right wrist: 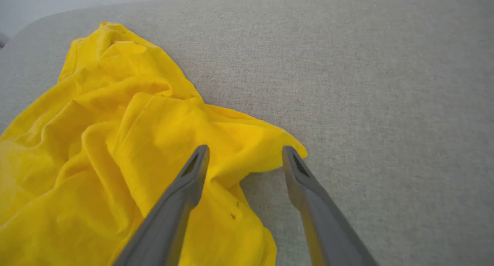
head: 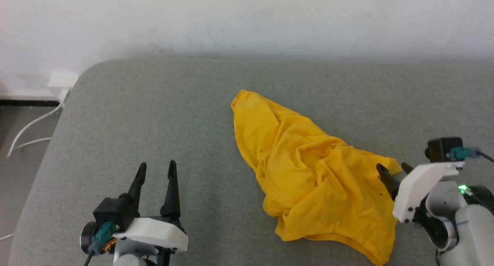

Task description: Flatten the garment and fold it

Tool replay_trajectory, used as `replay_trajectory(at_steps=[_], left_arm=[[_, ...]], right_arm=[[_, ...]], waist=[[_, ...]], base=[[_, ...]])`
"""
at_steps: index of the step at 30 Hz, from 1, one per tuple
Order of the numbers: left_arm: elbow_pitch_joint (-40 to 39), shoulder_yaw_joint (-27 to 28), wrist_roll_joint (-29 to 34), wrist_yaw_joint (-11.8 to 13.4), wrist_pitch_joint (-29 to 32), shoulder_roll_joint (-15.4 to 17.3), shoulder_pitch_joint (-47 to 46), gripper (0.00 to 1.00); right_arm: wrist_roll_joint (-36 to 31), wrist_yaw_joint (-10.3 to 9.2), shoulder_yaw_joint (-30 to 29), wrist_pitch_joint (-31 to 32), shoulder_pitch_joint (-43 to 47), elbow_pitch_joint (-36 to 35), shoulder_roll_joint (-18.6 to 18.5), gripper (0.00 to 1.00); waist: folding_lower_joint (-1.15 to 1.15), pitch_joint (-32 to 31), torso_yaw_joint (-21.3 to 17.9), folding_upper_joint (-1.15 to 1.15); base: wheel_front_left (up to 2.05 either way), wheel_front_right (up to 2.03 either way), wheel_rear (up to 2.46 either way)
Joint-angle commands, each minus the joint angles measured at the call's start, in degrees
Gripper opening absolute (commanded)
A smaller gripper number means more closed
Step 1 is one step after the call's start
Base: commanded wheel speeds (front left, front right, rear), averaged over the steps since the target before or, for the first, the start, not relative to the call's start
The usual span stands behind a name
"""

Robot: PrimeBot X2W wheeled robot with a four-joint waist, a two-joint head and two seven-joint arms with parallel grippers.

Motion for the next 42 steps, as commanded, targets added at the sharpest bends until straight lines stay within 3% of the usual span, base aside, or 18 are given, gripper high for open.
replay_trajectory(at_steps=[1,11,12,14,21,27,33,38,40,41,42], left_arm=[[0.01,0.0,0.41,-0.4,-0.27,-0.24,-1.23,1.0],[0.26,0.58,0.94,-1.22,-0.27,-1.43,-2.96,1.0],[0.34,0.67,1.01,-1.27,-0.27,-1.53,-2.95,1.0],[0.52,0.98,1.11,-1.38,-0.27,-1.68,-2.87,1.0],[0.88,2.19,1.47,-1.66,-0.27,-2.09,-2.26,1.0],[0.8,2.49,1.86,-2.0,-0.27,-2.4,-2.05,1.0],[0.9,2.66,2.19,-2.57,-0.27,-2.63,-2.98,1.0],[1.32,3.05,2.39,-2.73,-0.27,-2.73,-3.44,1.0],[1.46,3.25,2.45,-2.81,-0.27,-2.78,-3.53,1.0],[1.54,3.32,2.5,-2.84,-0.27,-2.81,-3.54,1.0],[1.62,3.39,2.54,-2.87,-0.27,-2.84,-3.53,1.0]], right_arm=[[0.46,-0.05,0.77,0.98,-1.73,1.43,-0.43,1.0],[4.2,-0.05,8.0,14.47,-8.73,17.07,-2.24,1.0],[4.88,-0.05,7.88,15.6,-8.73,18.16,-1.89,0.64],[5.33,-0.05,8.17,15.88,-9.02,18.64,-1.9,0.0],[4.22,-0.05,2.64,6.61,-10.21,11.6,-6.13,0.0],[0.4,-0.05,-10.26,9.5,-7.04,8.59,-10.36,0.0],[-4.65,-0.05,-23.51,8.48,-2.7,11.69,-9.94,0.0],[-7.95,-0.05,-28.28,5.08,-1.71,14.02,-6.68,0.0],[-8.55,-0.05,-28.8,1.84,-1.8,14.33,-4.86,0.48],[-8.65,-0.05,-28.81,-0.5,-1.83,14.17,-4.18,1.0],[-8.89,-0.05,-28.96,-3.27,-1.78,13.81,-3.58,1.0]], waist=[[0.0,1.34,0.99,0.0],[0.0,4.14,2.55,0.0],[0.0,4.16,2.55,0.0],[0.0,4.06,2.38,0.0],[0.0,2.65,0.75,0.0],[0.0,2.58,-0.45,0.0],[0.0,4.35,-0.27,0.0],[0.0,5.38,-0.1,0.0],[0.0,5.62,-0.07,0.0],[0.0,5.61,-0.05,0.0],[0.0,5.57,-0.04,0.0]], base=[[0.0,0.0,0.0],[0.0,0.0,0.0],[0.0,0.0,0.0],[0.0,0.0,0.0],[0.0,0.0,0.0],[0.0,0.0,0.0],[0.0,0.0,0.0],[0.0,0.0,0.0],[0.0,0.0,0.0],[0.0,0.0,0.0],[0.0,0.0,0.0]])
